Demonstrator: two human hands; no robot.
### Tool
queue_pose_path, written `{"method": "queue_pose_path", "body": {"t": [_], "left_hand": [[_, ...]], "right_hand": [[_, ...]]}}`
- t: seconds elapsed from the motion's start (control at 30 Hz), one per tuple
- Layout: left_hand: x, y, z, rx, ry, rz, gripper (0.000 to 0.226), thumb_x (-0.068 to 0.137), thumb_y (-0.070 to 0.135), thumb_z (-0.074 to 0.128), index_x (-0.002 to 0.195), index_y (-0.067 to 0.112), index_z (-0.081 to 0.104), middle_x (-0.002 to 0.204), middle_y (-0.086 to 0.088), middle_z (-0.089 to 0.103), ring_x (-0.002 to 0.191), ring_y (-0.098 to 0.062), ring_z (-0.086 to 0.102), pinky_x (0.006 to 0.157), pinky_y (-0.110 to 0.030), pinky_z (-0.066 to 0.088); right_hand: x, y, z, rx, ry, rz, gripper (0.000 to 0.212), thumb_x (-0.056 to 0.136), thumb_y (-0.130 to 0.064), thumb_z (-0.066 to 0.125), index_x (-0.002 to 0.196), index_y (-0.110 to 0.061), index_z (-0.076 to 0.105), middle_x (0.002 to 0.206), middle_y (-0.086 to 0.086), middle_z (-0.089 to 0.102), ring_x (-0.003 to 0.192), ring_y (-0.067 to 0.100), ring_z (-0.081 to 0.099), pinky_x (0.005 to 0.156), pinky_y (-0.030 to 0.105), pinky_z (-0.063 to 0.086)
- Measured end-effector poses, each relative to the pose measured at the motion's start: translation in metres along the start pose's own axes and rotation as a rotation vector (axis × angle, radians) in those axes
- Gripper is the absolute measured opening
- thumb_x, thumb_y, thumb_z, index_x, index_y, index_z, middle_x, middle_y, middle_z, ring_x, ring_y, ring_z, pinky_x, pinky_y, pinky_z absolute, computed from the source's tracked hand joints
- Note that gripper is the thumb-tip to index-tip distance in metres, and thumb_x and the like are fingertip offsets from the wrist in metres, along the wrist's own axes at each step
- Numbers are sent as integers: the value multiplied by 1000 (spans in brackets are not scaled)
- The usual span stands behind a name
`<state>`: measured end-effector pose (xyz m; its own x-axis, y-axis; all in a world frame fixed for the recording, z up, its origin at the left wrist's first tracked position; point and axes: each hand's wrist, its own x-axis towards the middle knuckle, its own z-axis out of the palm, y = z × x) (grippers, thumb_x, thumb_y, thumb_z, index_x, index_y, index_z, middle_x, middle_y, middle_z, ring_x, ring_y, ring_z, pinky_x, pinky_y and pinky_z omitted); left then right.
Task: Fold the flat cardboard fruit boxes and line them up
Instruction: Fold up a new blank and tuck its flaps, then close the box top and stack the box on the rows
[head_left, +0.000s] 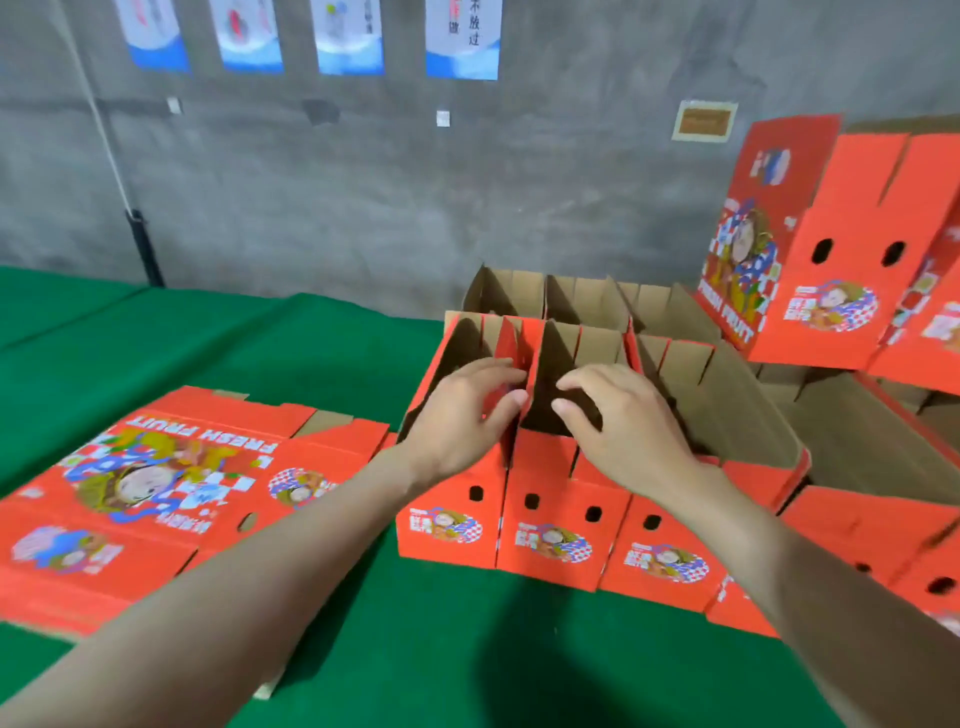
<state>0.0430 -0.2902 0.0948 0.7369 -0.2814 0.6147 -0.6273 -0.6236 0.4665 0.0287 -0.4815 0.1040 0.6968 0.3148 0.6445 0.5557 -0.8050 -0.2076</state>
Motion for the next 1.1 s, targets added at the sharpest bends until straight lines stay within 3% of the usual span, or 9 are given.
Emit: {"method": "queue_pose_path", "body": {"t": [0.07,0.17,0.33,0.57,0.67,0.8,0.87,0.97,1.1], "left_hand": [[-41,-37,-35,-17,210,-77,24,91,17,56,107,4,69,117,-5,64,113,-13,55,98,-12,35],[-101,-104,-78,20,425,-348,21,95,12,52,105,4,68,113,-4,65,105,-19,60,88,-22,41],[-193,-216,-115,186,87,-842,31,97,12,47,123,-2,57,128,-24,56,119,-37,53,98,-41,41],[-249,-249,-127,539,-523,-786,52,101,41,28,151,30,15,160,8,3,147,-17,2,115,-49,8],[-268,-226,-124,631,-491,-682,49,98,46,34,145,33,32,156,8,24,141,-19,23,110,-42,21],[-286,-215,-136,400,-125,-440,33,78,27,63,108,16,72,103,-14,68,96,-37,63,83,-41,50],[-286,-231,-152,442,-77,-556,43,79,21,71,119,9,65,121,-21,60,112,-41,57,92,-47,46],[-292,-264,-174,535,-233,-879,67,91,51,50,148,24,28,158,-9,14,144,-31,14,112,-49,17],[-313,-282,-183,596,-347,-847,73,88,70,31,150,35,16,160,0,5,145,-27,0,115,-47,10]], "right_hand": [[0,-24,13,14,-41,11,13,86,-16,67,96,-8,68,97,7,69,97,32,60,87,43,46],[3,-62,34,26,-75,10,14,86,-15,67,98,-7,67,98,8,69,97,32,61,87,41,46],[3,-136,77,84,-156,-40,13,88,-11,63,99,-5,68,102,8,69,102,30,59,91,36,42],[-11,-204,141,127,-343,35,19,96,-16,51,110,-8,62,110,8,66,107,27,54,90,34,38],[-23,-215,165,99,-437,110,22,98,-20,46,114,-11,59,116,5,63,110,25,51,89,33,39],[-43,-220,195,9,-633,213,28,100,-23,42,124,-15,53,127,7,56,116,25,47,90,33,41],[-56,-219,206,8,-725,278,33,99,-22,43,132,-18,47,140,5,44,126,23,41,100,31,37],[-73,-217,219,6,-839,425,45,97,-23,48,141,-23,37,157,6,13,140,26,26,113,34,27],[-81,-216,233,151,-845,711,60,94,-20,52,148,-24,24,156,17,14,136,30,37,108,29,31]]}}
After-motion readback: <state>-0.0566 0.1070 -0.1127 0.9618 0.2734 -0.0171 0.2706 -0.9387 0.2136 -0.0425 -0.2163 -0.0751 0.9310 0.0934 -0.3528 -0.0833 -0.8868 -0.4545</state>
